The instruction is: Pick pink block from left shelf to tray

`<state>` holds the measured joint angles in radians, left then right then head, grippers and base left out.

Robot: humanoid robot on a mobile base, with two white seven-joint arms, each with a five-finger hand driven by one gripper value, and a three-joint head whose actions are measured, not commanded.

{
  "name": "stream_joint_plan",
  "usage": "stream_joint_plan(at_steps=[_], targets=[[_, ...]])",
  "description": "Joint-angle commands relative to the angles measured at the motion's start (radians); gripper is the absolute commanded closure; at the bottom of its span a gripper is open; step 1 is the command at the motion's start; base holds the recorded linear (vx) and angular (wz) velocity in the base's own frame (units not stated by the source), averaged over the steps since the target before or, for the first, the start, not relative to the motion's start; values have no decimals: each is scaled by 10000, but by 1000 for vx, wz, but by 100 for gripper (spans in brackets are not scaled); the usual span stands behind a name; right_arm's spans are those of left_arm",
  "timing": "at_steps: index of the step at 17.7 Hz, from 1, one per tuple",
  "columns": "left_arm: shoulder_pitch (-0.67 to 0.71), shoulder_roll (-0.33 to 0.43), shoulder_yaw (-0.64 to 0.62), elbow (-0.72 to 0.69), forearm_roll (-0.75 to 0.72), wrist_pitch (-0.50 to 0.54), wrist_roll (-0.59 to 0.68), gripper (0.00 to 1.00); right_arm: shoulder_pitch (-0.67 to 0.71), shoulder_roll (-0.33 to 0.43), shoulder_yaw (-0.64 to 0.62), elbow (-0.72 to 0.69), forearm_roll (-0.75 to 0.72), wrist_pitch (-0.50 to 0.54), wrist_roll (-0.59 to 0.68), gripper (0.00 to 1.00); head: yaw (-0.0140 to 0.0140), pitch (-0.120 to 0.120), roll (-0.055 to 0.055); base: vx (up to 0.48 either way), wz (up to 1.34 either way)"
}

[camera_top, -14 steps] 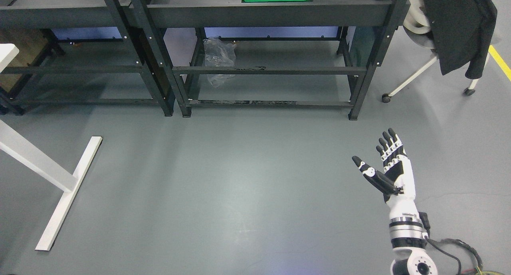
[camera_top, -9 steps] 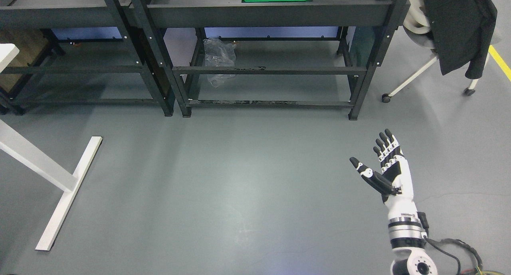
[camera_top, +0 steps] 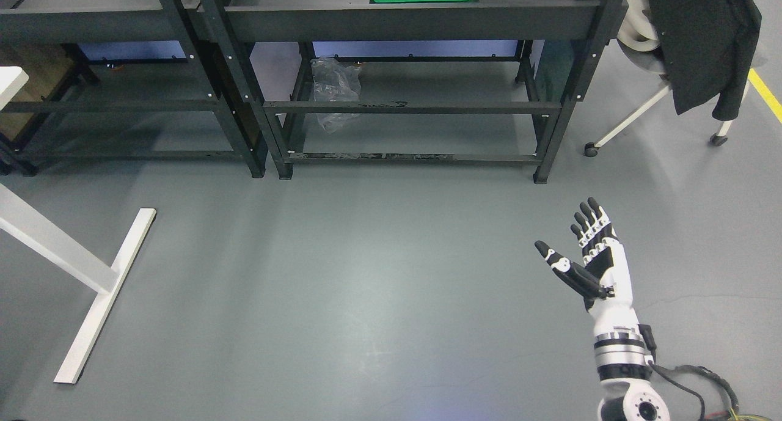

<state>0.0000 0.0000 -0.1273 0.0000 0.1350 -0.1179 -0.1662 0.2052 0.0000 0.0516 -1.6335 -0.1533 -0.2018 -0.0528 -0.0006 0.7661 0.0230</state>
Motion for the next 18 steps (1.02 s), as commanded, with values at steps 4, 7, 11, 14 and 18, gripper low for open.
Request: stream_joint_plan(at_steps=[4, 7, 11, 14, 18], targets=[[199, 175, 0, -175, 0, -2, 5, 0, -485, -535, -10, -2, 1903, 9, -24, 0, 0, 0, 0, 7, 0], [199, 175, 0, -175, 0, -2, 5, 0, -808, -706, -178, -2, 5663, -53, -253, 0, 0, 0, 0, 34, 0], [199, 175, 0, -175, 0, -2, 5, 0, -1161, -1073, -56, -2, 9977, -38, -729, 1, 0, 0, 0, 105, 16], [199, 175, 0, -175, 0, -2, 5, 0, -1300, -1380, 20, -2, 11349, -68, -699, 1, 0, 0, 0, 168, 74], [199, 175, 0, -175, 0, -2, 5, 0, -1376, -1657, 36, -17, 11488, -1399, -852, 0, 0, 0, 0, 198, 93]])
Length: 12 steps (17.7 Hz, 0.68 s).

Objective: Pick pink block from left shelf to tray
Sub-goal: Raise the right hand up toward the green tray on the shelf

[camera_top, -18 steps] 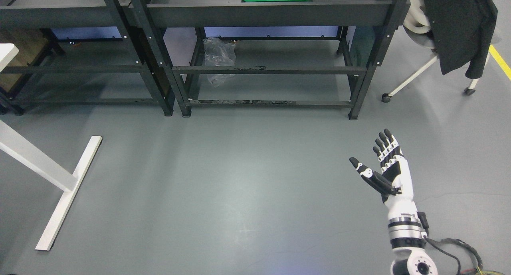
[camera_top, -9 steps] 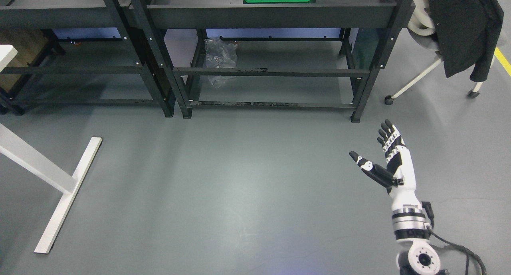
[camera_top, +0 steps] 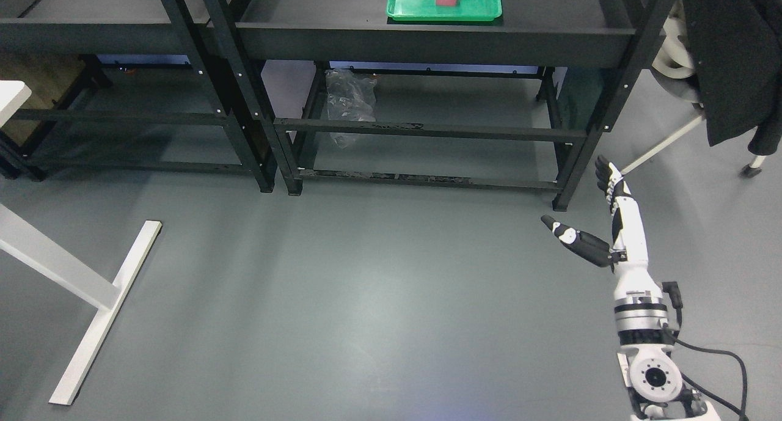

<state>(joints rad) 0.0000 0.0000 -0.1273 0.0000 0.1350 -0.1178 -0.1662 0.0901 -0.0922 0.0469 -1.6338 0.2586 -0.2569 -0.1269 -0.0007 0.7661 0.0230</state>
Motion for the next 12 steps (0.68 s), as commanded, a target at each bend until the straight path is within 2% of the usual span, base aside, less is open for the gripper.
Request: stream_joint_plan(at_steps=[1, 4, 5, 9, 12], targets=[[200, 175, 0, -174, 0, -3, 5, 0, -347, -750, 84, -14, 7916, -791, -112, 0, 0, 0, 0, 220, 101], [200, 175, 0, -174, 0, -3, 5, 0, -471, -918, 449, -14, 11546, -210, -112, 0, 0, 0, 0, 208, 127], [200, 175, 0, -174, 0, -3, 5, 0, -471, -934, 816, -14, 12012, 81, -112, 0, 0, 0, 0, 189, 117], [200, 175, 0, -174, 0, -3, 5, 0, -410, -842, 1173, -14, 12002, 344, -432, 0, 0, 0, 0, 149, -44], [200, 175, 0, -174, 0, -3, 5, 0, -364, -842, 1173, -14, 11971, 344, -1642, 0, 0, 0, 0, 119, -212]])
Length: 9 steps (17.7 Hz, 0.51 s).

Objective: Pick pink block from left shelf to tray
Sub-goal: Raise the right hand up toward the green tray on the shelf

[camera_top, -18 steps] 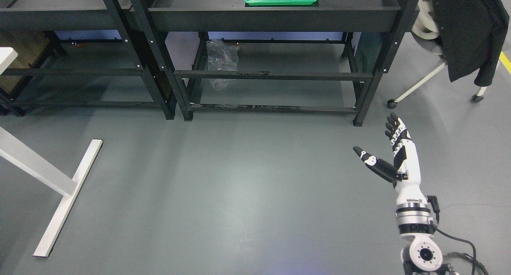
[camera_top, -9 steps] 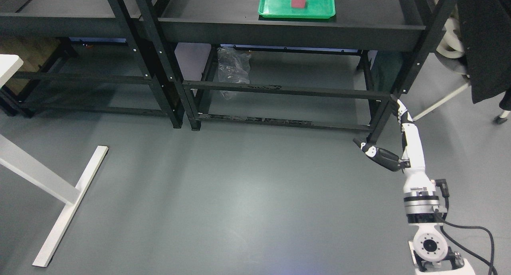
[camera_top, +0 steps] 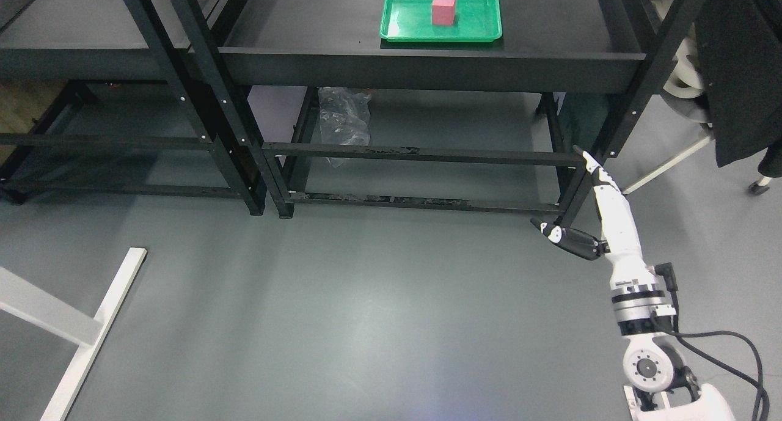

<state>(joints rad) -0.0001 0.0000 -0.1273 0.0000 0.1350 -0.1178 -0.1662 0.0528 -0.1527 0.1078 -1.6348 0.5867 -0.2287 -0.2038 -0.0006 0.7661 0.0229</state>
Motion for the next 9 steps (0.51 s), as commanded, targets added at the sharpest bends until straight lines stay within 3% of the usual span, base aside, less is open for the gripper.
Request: stream_joint_plan(at_steps=[1, 5, 9], targets=[[200, 175, 0, -174, 0, -3, 5, 0, 24, -238, 563, -4, 8691, 63, -953, 0, 0, 0, 0, 137, -107], [200, 175, 0, -174, 0, -18, 5, 0, -52, -252, 563, -4, 7588, 124, -832, 0, 0, 0, 0, 145, -19], [200, 175, 0, -174, 0, -3, 5, 0, -83, -360, 930, 11, 10373, 124, -463, 1, 0, 0, 0, 180, 86]])
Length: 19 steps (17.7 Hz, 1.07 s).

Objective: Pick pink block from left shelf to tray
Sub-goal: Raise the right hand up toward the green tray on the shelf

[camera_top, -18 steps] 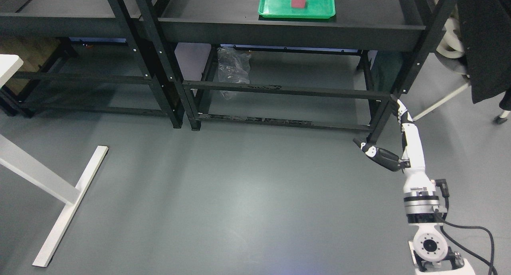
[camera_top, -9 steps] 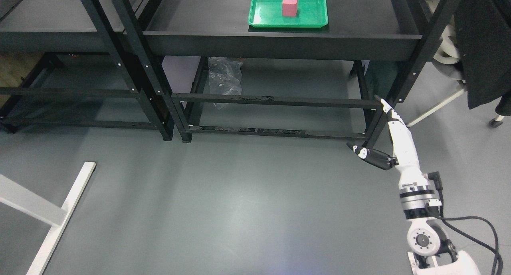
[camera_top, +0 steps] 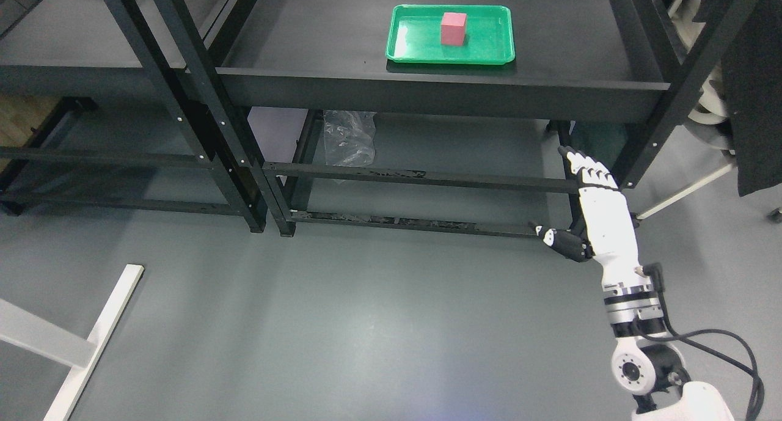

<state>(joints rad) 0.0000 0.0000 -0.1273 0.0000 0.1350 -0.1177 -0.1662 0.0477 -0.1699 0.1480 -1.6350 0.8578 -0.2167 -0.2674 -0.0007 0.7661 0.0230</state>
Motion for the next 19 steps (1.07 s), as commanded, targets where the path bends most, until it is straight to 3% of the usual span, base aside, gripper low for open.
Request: stream_joint_plan(at_steps=[1, 4, 8, 11, 15, 19], targets=[[199, 175, 0, -174, 0, -4, 5, 0, -17, -187, 545, 13, 7803, 19, 97, 1, 0, 0, 0, 219, 103], [199, 175, 0, -174, 0, -4, 5, 0, 45, -142, 561, 13, 7576, 50, -452, 1, 0, 0, 0, 231, 90], [199, 175, 0, -174, 0, -4, 5, 0, 137, -157, 561, -2, 6792, 693, -2232, 1, 0, 0, 0, 242, 94], [199, 175, 0, -174, 0, -4, 5, 0, 152, -111, 561, -2, 6639, 801, -2464, 1, 0, 0, 0, 256, 101], [199, 175, 0, -174, 0, -4, 5, 0, 91, -34, 545, -2, 5246, 1201, -4639, 1, 0, 0, 0, 250, 112], [199, 175, 0, -174, 0, -4, 5, 0, -1, 27, 560, -2, 5135, 1185, -4674, 1, 0, 0, 0, 229, 96]])
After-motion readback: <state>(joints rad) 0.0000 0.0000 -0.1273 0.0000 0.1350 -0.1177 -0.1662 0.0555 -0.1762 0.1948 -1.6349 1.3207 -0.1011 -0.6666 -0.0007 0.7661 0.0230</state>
